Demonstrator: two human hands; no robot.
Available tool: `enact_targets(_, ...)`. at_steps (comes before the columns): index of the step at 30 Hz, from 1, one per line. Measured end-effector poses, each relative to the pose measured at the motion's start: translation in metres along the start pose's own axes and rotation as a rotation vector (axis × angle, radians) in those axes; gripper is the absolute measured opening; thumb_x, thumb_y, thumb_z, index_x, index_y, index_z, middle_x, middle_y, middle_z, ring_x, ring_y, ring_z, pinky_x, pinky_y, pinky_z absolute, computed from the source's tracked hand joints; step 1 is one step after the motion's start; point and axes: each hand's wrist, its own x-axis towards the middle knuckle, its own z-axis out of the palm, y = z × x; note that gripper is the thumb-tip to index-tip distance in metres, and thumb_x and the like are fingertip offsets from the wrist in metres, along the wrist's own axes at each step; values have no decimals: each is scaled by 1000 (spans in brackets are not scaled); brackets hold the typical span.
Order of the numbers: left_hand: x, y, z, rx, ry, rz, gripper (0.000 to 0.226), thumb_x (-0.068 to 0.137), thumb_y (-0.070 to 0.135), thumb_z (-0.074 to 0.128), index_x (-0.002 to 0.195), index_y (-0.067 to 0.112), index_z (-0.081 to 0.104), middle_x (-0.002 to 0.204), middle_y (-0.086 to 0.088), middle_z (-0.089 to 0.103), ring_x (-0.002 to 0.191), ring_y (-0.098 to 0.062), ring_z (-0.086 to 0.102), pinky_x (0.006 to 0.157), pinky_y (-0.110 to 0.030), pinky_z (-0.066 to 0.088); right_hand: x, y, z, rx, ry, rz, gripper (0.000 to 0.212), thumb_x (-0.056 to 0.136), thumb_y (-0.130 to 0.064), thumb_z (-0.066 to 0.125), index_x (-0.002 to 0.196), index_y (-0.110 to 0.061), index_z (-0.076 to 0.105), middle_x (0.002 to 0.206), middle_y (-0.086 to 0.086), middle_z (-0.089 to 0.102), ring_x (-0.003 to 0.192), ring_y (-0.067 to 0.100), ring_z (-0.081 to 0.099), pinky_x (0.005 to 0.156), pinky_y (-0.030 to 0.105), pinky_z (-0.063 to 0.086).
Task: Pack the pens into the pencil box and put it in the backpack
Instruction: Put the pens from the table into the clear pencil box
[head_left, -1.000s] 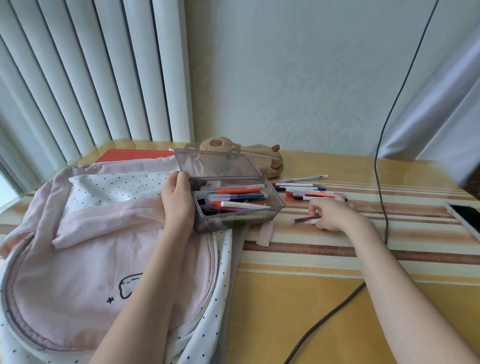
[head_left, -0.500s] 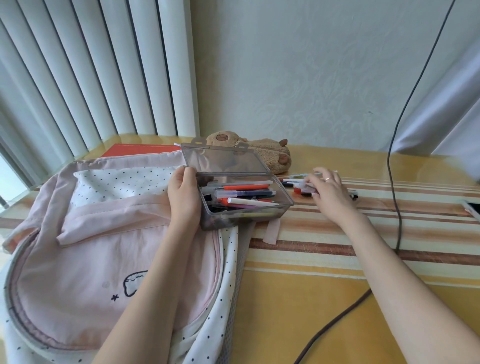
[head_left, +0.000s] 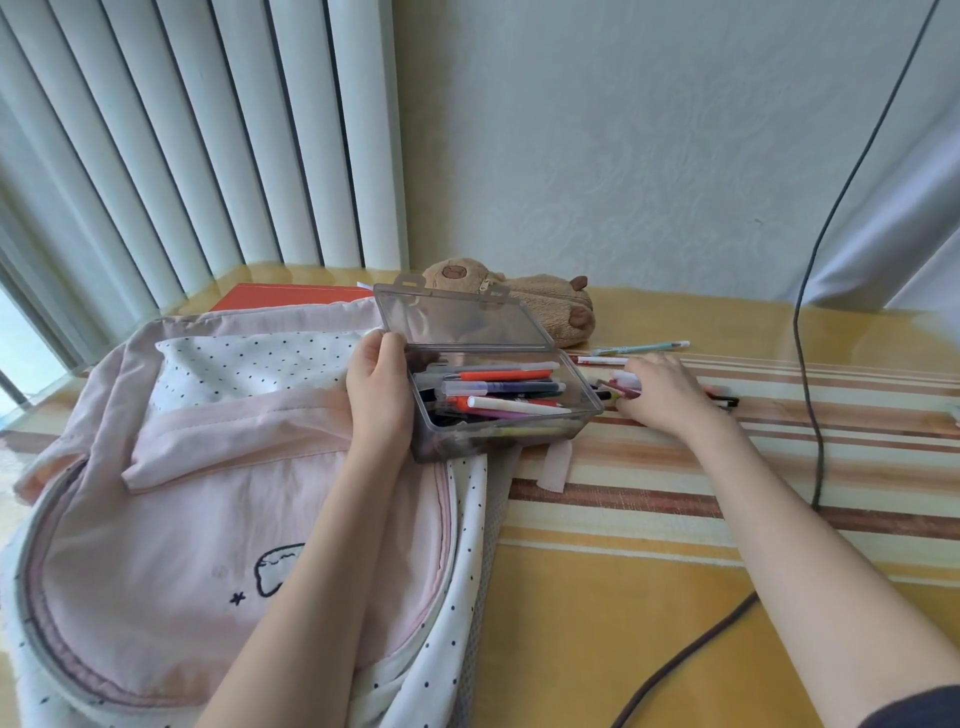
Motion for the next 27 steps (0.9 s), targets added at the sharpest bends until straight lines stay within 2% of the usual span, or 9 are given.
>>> enact_targets(3,1,-1,0,1,-2,2,17,84,13,41,67,13,45,73,-11,50,69,-18,46,65,-32,41,-16,-5,2,157,107,-26,37,81,-32,66,113,-15,57,122,6,63,110,29,56,81,35,47)
enact_targets(5,2,-1,0,10,-5,-9,17,83,15,41,67,14,46,76,-12,54,72,-19,49,68,-33,43,-20,-8,1,198,81,-31,33,83,-29,65,111,-15,55,119,9,65,103,29,60,78,37,50)
enact_targets(10,2,-3,-1,18,-15,1,19,83,16,41,64,16,45,76,-12,55,74,-19,50,69,-34,43,-22,-10,-1,62,-1,-23,29,90,-25,59,114,-10,51,114,15,62,99,33,60,74,37,46)
enact_targets(14,1,-1,-1,14,-21,-1,11,79,19,42,71,13,47,77,-11,50,74,-19,45,68,-34,40,-27,-14,4,58,107,-34,21,89,-13,58,109,-6,51,105,15,64,88,29,60,65,34,45)
enact_targets(16,-2,1,-1,20,-23,16,11,82,17,42,73,11,46,76,-10,46,73,-18,42,67,-33,38,-27,-18,1,141,202,-26,21,92,-16,57,109,-5,52,100,9,65,78,23,58,60,31,43)
enact_targets(20,0,-1,-3,-1,-56,-6,15,75,26,44,74,12,48,79,-10,52,73,-20,47,68,-36,42,-27,-43,-29,574,402,-41,27,95,-21,52,113,0,52,85,2,57,62,9,50,51,19,36)
enact_targets(23,1,-2,-3,0,-75,-28,19,72,31,44,73,13,49,80,-10,55,74,-22,49,69,-38,44,-30,-73,-69,833,598,-109,18,88,-22,64,99,-9,58,69,-10,52,52,-5,46,49,7,35)
enact_targets(25,-2,1,-2,-2,-77,-10,14,81,22,43,70,13,46,77,-11,51,73,-20,47,68,-35,42,-32,-93,-95,1075,662,-143,12,85,-22,69,85,-16,58,62,-13,50,49,-3,47,53,13,39)
enact_targets(27,-3,0,-2,-4,-79,5,12,82,18,41,73,12,46,77,-9,47,73,-20,43,68,-35,38,-36,-113,-113,1452,613,-230,20,88,-17,66,73,-18,53,53,-11,49,47,5,47,54,24,43)
